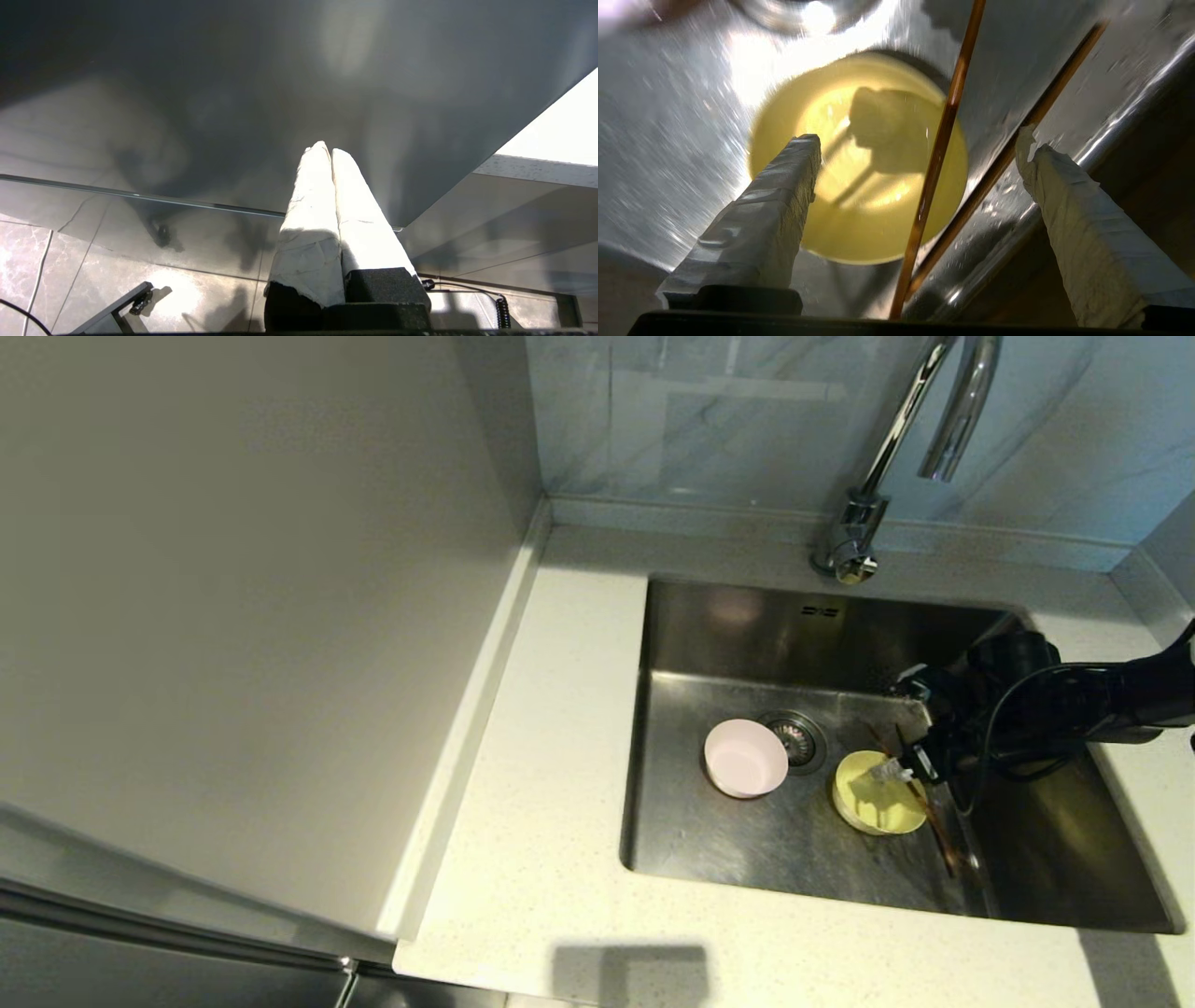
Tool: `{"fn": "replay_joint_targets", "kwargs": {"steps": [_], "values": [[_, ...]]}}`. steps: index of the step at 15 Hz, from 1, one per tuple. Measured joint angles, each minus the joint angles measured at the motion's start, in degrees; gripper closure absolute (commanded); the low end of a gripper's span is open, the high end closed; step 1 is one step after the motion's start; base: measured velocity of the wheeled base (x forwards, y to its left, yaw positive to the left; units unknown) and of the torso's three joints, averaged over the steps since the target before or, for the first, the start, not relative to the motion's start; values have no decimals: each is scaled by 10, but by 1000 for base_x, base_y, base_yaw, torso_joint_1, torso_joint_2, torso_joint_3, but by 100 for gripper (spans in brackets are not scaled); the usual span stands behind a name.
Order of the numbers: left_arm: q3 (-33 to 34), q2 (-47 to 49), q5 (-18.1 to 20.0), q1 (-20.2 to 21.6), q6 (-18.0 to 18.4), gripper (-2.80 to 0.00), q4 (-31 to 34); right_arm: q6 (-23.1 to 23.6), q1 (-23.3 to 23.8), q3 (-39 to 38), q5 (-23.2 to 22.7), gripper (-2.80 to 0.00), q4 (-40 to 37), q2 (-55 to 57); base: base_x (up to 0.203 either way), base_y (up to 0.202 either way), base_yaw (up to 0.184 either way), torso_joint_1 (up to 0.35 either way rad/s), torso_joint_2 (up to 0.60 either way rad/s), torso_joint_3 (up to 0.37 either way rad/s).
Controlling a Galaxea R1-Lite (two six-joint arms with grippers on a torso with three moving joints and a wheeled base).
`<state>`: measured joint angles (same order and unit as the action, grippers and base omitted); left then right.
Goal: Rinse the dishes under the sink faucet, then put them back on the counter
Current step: Put a bowl back to the table from the sink
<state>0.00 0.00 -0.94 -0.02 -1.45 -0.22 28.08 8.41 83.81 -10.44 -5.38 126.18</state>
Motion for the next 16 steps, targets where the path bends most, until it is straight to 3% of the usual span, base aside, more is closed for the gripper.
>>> {"fn": "replay_joint_targets", "kwargs": {"steps": [6, 9, 16], "values": [[0, 0, 0, 0, 0, 0, 0, -64, -73, 6, -23, -280, -2, -35, 0, 0, 0, 0, 0, 0], [0, 0, 0, 0, 0, 0, 0, -75, -116, -3, -20, -280, -2, -40, 0, 0, 0, 0, 0, 0], [0, 0, 0, 0, 0, 0, 0, -126, -176, 38, 20, -280, 0, 10, 0, 0, 0, 0, 0, 0]]}}
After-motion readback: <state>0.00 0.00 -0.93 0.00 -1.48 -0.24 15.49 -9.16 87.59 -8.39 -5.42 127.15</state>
